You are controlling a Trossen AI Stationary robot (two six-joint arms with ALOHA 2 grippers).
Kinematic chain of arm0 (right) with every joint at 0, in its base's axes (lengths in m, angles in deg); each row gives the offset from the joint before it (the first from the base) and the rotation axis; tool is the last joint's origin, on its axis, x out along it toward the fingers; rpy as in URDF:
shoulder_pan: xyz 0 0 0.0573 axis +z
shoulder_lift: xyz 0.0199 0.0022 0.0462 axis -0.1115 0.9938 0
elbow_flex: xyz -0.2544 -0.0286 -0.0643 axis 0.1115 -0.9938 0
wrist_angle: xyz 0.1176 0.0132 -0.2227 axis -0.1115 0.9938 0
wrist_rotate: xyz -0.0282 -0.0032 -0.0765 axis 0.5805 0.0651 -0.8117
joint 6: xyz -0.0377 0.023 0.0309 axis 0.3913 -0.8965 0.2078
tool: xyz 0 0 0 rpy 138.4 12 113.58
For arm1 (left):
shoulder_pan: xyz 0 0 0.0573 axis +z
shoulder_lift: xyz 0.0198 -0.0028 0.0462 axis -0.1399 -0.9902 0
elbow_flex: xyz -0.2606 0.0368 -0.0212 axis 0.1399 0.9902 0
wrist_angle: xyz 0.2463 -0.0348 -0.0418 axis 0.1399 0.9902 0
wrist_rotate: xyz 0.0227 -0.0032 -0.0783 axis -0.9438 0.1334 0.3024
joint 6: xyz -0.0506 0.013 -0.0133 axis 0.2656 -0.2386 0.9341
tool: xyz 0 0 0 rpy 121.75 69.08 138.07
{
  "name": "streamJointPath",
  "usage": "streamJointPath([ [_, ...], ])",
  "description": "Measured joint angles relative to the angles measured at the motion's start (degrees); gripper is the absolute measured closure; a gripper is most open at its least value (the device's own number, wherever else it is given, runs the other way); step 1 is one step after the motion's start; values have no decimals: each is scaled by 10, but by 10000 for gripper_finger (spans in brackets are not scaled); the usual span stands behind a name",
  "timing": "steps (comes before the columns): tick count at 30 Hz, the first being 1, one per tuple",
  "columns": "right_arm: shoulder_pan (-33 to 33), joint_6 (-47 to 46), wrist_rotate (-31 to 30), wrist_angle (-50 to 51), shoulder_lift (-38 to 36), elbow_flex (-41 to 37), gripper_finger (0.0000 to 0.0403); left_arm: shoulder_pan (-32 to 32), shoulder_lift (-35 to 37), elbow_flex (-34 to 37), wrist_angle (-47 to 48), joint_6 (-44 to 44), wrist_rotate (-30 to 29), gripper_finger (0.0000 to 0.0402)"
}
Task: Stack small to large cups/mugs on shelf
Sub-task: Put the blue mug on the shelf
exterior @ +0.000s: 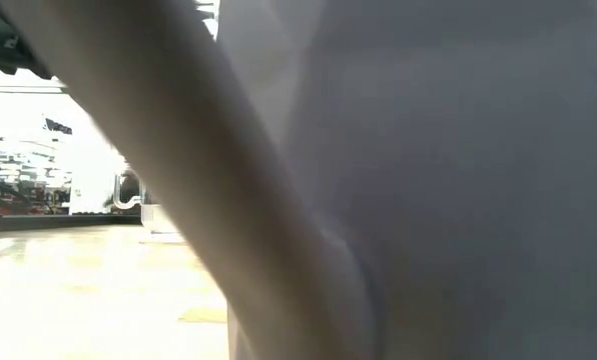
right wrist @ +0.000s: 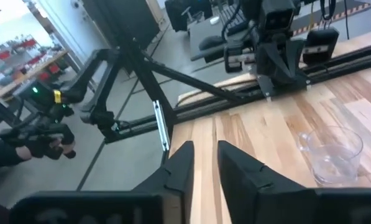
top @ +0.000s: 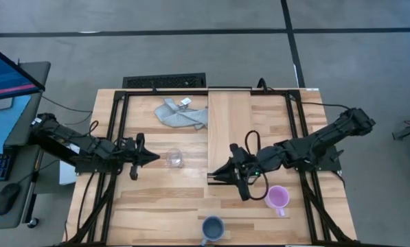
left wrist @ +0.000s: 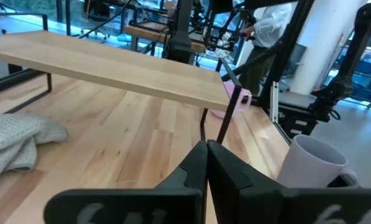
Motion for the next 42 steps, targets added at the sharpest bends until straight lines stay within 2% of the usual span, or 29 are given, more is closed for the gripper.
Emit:
streamJointPath([
  [8,0,9,0,3,0,0,248,0,0,0,2,-13,-37,401],
  [13,-7,-20,0,3,0,0,229,0,0,0,2,39,-73,401],
  [16,-12,-27,0,2,0,0,226,0,0,0,2,45,-73,401],
  [20,-11,12,1,2,0,0,226,0,0,0,2,20,-70,401],
  [27,17,50,0,5,0,1,245,0,0,0,2,-17,-70,401],
  [32,41,52,-2,72,21,68,264,0,0,0,3,-20,-70,401],
  [36,62,84,-2,185,77,166,277,0,0,0,6,-19,-70,401],
  [40,66,79,-1,344,134,251,284,0,0,0,7,-19,-69,401],
  [42,65,68,-2,383,162,276,284,0,0,0,7,-19,-69,401],
])
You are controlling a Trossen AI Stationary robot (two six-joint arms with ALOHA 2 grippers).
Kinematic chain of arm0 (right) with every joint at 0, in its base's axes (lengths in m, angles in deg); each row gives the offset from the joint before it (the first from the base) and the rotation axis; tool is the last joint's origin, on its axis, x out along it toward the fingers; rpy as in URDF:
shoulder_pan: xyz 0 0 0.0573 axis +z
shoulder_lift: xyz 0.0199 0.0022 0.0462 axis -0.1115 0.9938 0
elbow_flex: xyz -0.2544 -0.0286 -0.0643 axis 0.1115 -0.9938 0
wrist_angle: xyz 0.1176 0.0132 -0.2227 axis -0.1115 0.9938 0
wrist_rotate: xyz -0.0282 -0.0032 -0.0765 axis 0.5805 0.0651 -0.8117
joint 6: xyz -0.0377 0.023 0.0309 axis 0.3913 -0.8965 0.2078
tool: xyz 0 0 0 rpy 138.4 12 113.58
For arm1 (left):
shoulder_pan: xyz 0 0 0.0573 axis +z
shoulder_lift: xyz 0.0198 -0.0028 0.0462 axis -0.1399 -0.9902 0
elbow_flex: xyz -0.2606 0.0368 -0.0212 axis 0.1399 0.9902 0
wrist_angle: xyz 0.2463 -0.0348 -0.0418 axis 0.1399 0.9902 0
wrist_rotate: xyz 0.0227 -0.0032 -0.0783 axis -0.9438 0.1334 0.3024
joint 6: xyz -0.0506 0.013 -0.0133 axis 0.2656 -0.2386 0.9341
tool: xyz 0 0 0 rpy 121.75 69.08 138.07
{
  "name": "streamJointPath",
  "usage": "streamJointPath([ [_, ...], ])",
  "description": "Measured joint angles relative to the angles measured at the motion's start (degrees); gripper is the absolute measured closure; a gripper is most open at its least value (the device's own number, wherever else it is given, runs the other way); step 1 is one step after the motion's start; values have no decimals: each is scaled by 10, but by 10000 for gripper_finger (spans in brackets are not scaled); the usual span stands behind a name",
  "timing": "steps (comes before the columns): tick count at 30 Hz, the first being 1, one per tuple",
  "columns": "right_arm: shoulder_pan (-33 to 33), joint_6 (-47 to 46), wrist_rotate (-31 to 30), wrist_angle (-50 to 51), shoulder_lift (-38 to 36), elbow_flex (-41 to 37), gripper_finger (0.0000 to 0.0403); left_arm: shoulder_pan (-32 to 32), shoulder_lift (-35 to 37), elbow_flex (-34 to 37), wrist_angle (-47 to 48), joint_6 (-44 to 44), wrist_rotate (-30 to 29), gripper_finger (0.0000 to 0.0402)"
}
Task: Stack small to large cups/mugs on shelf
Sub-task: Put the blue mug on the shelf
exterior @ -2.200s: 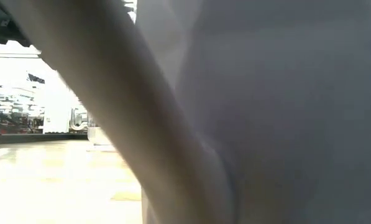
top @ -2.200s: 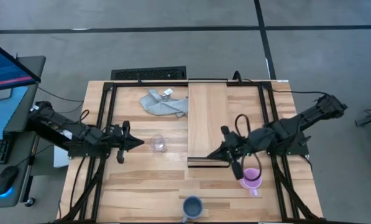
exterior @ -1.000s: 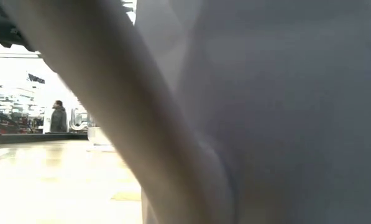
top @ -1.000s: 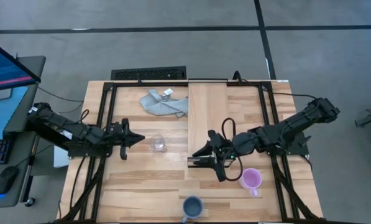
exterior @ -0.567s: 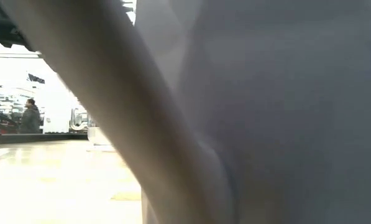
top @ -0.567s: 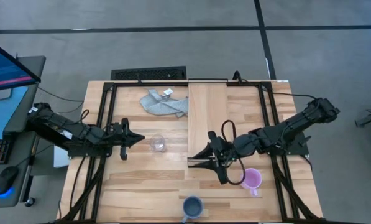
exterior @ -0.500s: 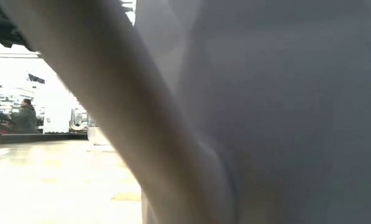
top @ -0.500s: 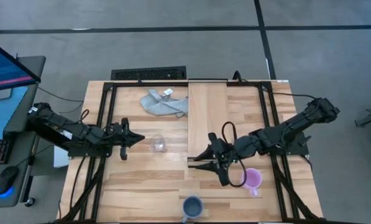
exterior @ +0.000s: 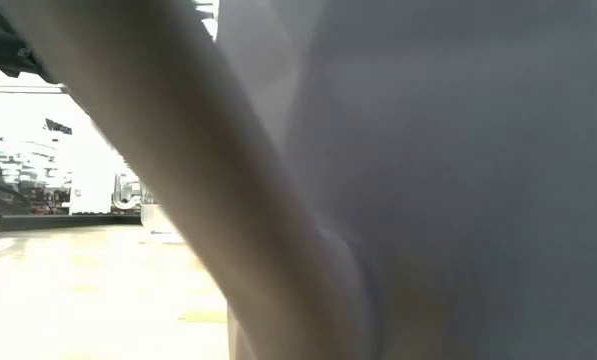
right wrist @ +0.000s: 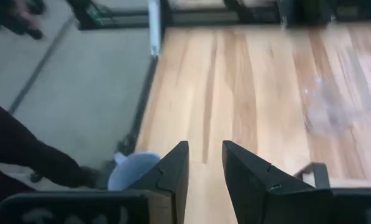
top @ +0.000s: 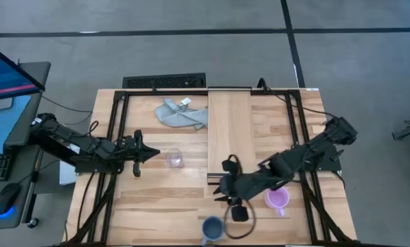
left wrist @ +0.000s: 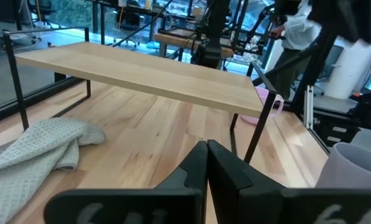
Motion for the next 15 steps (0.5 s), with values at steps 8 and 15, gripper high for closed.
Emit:
streamJointPath([
  [8,0,-55,64,16,67,45,284,0,0,0,47,37,7,401],
  [15,0,-152,115,-10,86,46,284,0,0,0,72,42,45,401],
])
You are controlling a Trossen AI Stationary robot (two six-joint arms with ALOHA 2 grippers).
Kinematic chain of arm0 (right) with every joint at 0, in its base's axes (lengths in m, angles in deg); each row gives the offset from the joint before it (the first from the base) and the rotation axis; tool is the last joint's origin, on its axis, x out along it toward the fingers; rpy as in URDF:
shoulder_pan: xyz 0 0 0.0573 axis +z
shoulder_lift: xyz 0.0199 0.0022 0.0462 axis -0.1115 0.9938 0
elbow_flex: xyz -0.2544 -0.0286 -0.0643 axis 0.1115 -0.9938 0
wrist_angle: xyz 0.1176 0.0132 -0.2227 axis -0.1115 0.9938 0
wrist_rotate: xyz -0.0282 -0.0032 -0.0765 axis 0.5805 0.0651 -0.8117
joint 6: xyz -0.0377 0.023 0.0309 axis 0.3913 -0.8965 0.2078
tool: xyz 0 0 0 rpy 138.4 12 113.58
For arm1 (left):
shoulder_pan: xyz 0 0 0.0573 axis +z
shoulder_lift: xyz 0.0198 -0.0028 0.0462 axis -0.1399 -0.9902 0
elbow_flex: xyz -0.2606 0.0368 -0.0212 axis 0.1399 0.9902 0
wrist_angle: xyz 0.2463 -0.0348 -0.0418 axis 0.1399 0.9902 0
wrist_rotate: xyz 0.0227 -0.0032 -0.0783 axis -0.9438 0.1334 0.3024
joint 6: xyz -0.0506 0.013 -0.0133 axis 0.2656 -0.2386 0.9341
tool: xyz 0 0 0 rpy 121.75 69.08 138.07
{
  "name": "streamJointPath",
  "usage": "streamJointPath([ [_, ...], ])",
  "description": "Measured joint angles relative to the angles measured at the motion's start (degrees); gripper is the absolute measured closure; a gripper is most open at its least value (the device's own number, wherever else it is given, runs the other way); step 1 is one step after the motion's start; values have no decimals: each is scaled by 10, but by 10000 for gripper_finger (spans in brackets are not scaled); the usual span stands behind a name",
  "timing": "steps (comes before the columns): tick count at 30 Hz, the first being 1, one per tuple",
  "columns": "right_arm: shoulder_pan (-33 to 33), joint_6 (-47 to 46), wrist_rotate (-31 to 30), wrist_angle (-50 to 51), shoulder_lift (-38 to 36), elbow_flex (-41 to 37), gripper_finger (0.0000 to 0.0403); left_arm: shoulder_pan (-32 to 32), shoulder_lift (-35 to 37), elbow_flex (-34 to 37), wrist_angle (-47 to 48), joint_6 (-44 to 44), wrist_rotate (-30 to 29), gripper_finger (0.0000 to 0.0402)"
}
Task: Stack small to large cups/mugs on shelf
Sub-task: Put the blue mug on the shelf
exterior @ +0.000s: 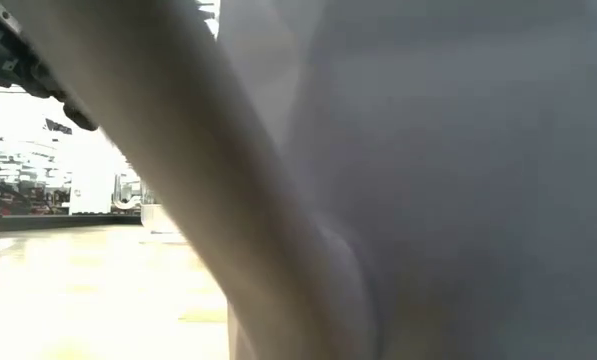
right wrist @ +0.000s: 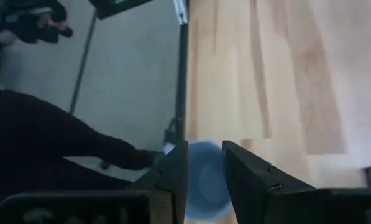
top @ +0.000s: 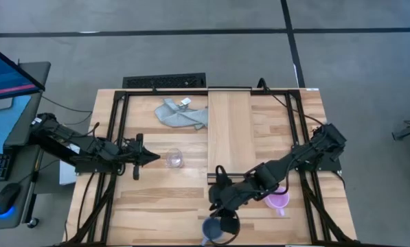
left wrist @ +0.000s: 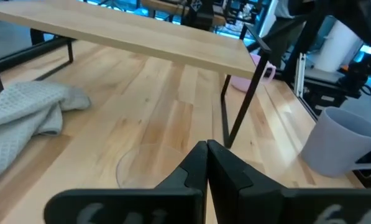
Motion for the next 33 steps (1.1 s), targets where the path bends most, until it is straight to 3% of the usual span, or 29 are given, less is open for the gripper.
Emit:
streamJointPath([
  [8,0,14,22,-43,0,1,277,0,0,0,-2,-5,0,401],
  [18,-12,12,22,-42,0,1,203,0,0,0,0,-6,-1,401],
  [22,-13,-32,22,-59,0,1,185,0,0,0,0,-6,-1,401],
  [33,-35,-46,22,-91,0,0,183,0,0,0,2,-6,-1,401],
])
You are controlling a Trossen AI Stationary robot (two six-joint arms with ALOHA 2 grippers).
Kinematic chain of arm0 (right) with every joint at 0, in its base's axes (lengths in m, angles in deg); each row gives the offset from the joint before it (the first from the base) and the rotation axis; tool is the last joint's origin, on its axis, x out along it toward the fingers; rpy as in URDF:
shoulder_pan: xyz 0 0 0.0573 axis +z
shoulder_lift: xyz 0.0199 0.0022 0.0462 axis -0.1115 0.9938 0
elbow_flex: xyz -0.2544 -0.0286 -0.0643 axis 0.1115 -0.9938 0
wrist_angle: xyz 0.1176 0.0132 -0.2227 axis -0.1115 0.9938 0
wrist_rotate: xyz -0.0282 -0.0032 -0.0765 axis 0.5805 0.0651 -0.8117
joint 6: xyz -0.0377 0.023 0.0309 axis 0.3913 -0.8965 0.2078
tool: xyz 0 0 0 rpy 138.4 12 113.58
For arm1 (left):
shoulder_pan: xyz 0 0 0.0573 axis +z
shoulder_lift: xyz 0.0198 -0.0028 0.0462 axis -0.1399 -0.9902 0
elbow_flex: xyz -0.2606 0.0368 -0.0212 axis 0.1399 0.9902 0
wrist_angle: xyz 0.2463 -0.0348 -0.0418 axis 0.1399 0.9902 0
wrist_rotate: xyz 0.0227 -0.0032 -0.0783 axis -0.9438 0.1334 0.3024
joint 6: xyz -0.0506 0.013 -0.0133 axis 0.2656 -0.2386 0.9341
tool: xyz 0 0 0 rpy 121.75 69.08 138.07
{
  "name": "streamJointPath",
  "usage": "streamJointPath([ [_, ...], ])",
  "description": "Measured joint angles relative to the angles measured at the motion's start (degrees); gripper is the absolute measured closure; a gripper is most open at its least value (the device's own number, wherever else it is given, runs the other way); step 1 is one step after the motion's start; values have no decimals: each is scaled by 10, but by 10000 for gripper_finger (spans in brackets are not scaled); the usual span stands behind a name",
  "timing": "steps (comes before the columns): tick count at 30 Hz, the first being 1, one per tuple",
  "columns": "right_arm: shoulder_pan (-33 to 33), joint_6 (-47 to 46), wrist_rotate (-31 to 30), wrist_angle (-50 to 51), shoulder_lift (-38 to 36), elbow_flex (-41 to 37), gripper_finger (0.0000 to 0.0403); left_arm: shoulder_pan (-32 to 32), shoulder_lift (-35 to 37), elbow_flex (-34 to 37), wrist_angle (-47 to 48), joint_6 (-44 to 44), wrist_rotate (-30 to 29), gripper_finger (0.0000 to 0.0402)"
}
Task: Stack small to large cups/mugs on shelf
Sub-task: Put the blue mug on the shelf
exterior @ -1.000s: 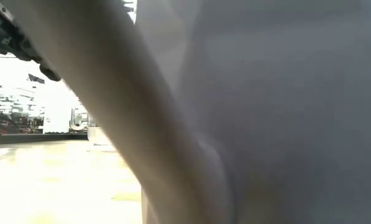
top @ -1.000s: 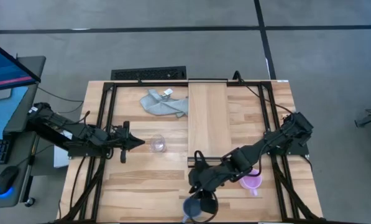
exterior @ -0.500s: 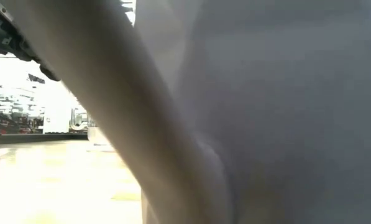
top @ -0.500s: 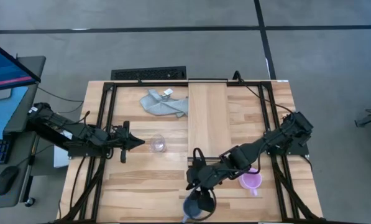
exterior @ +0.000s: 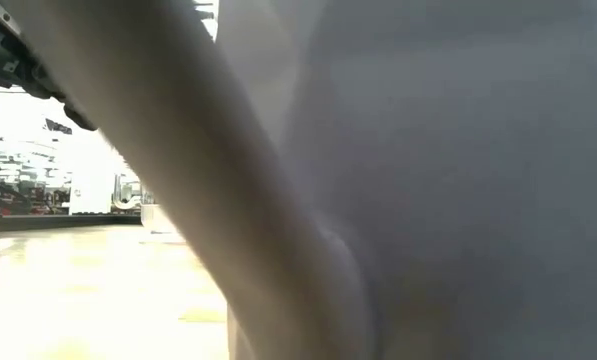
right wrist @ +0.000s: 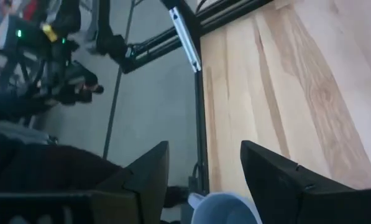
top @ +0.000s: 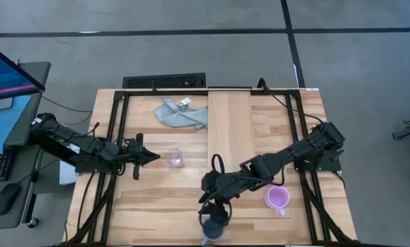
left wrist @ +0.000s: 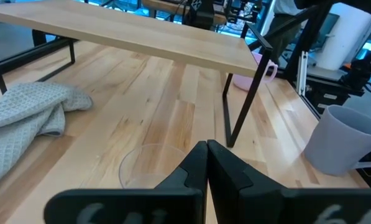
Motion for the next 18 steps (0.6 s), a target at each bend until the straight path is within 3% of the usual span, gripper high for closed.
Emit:
streamJointPath([
  [6,21,75,-4,14,0,0,192,0,0,0,14,0,2,401],
  [13,41,76,-7,66,0,0,205,0,0,0,40,16,20,401],
  [18,51,76,-43,98,0,0,217,0,0,0,41,15,20,401],
])
